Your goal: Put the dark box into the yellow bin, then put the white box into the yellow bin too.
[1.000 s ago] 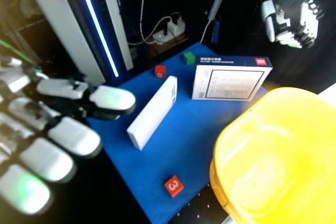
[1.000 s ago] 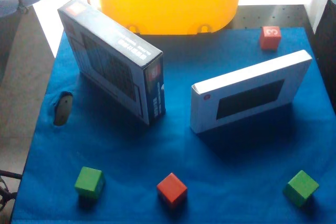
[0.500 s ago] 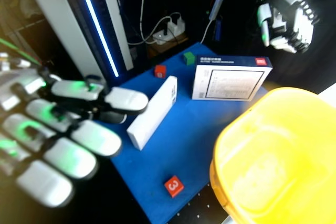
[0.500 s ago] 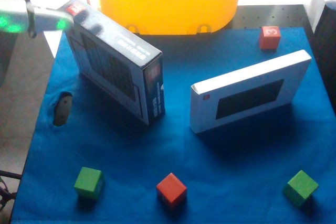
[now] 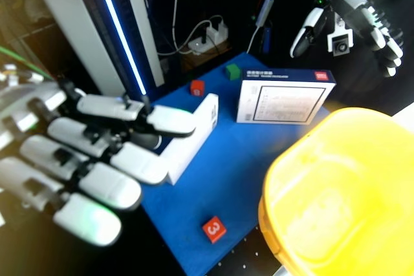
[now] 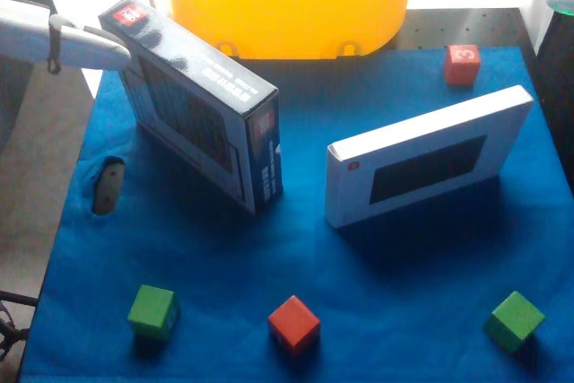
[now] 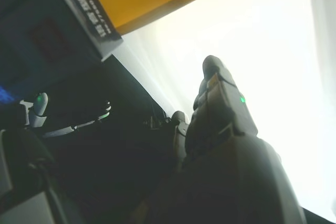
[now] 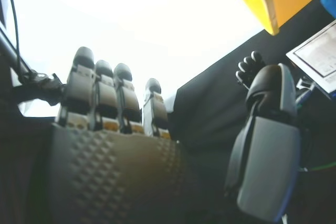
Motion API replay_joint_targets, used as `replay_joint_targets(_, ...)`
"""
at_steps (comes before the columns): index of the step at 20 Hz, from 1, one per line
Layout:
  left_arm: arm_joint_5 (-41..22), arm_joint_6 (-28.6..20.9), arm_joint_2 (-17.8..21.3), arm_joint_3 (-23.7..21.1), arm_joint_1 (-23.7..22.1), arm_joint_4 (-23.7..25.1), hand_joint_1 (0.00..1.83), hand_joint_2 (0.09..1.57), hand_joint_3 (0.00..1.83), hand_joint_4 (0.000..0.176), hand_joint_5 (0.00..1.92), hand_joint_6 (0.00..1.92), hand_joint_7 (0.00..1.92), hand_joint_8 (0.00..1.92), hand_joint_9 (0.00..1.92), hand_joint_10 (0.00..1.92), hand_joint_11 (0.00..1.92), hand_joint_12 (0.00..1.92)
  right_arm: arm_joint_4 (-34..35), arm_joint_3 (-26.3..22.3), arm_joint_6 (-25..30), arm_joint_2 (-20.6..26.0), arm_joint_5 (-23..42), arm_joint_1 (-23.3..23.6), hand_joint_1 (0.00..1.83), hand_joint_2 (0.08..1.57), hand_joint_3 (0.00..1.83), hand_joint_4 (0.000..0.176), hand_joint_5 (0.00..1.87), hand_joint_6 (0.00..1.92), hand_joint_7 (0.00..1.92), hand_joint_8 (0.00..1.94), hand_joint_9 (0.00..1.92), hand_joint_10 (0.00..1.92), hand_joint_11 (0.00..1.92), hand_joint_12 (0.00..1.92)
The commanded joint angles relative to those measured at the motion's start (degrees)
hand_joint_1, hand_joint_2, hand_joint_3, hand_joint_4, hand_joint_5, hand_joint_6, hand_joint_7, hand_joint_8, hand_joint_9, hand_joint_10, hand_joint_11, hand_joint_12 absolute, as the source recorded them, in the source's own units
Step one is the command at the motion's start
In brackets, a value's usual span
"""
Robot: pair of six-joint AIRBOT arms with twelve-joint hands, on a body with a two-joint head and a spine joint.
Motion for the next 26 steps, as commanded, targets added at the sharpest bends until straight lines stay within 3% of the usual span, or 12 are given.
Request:
replay_joint_targets(1,-6.0,-0.8,0.3,0.1,-1.1,-1.7,1.01,0.67,0.00,0.176,0.05,0.00,0.04,0.01,0.05,0.00,0.03,0.00,0.2,0.2,0.2,0.0,6.8,1.0,0.79,0.79,0.00,0.176,0.13,0.01,0.09,0.00,0.04,0.00,0.08,0.03)
replay_joint_targets(6,-3.4,-3.3,-0.1,-0.7,-3.5,6.4,0.90,0.64,0.00,0.176,0.02,0.00,0.03,0.00,0.08,0.02,0.07,0.02,0.1,0.4,0.2,-0.6,6.2,1.1,0.80,0.79,0.00,0.176,0.15,0.01,0.10,0.00,0.04,0.00,0.07,0.03)
replay_joint_targets(8,-1.8,-5.1,-0.1,-1.2,-4.9,11.2,0.72,0.68,0.00,0.176,0.02,0.01,0.04,0.01,0.04,0.01,0.04,0.01,0.1,0.5,0.2,-0.7,6.0,1.1,0.79,0.78,0.00,0.176,0.15,0.00,0.09,0.00,0.03,0.00,0.05,0.02)
replay_joint_targets(15,3.0,-11.4,-1.2,-0.8,-7.6,22.7,0.72,0.72,0.01,0.176,0.01,0.00,0.01,0.00,0.04,0.00,0.03,0.01,0.1,0.6,0.2,-1.0,5.8,1.1,0.82,0.79,0.00,0.176,0.18,0.01,0.12,0.01,0.04,0.00,0.04,0.01)
replay_joint_targets(18,4.9,-12.8,-2.3,-0.3,-9.0,26.9,0.75,0.66,0.00,0.176,0.00,0.00,0.07,0.02,0.08,0.01,0.10,0.04,0.1,0.6,0.2,-1.1,5.8,1.1,0.80,0.80,0.00,0.176,0.18,0.00,0.12,0.00,0.06,0.01,0.05,0.02)
replay_joint_targets(21,6.6,-18.3,-4.3,1.5,-11.1,33.5,0.80,0.59,0.00,0.176,0.01,0.00,0.09,0.00,0.12,0.01,0.10,0.05,0.0,0.6,0.3,-1.1,5.7,1.1,0.78,0.81,0.00,0.176,0.16,0.00,0.12,0.00,0.05,0.00,0.05,0.02)
replay_joint_targets(26,9.8,-24.1,-7.0,4.2,-12.8,42.4,0.82,0.64,0.00,0.174,0.01,0.00,0.16,0.01,0.22,0.01,0.18,0.09,-0.4,0.6,0.8,-1.1,5.7,1.1,0.72,0.83,0.01,0.176,0.11,0.00,0.12,0.01,0.06,0.01,0.06,0.02)
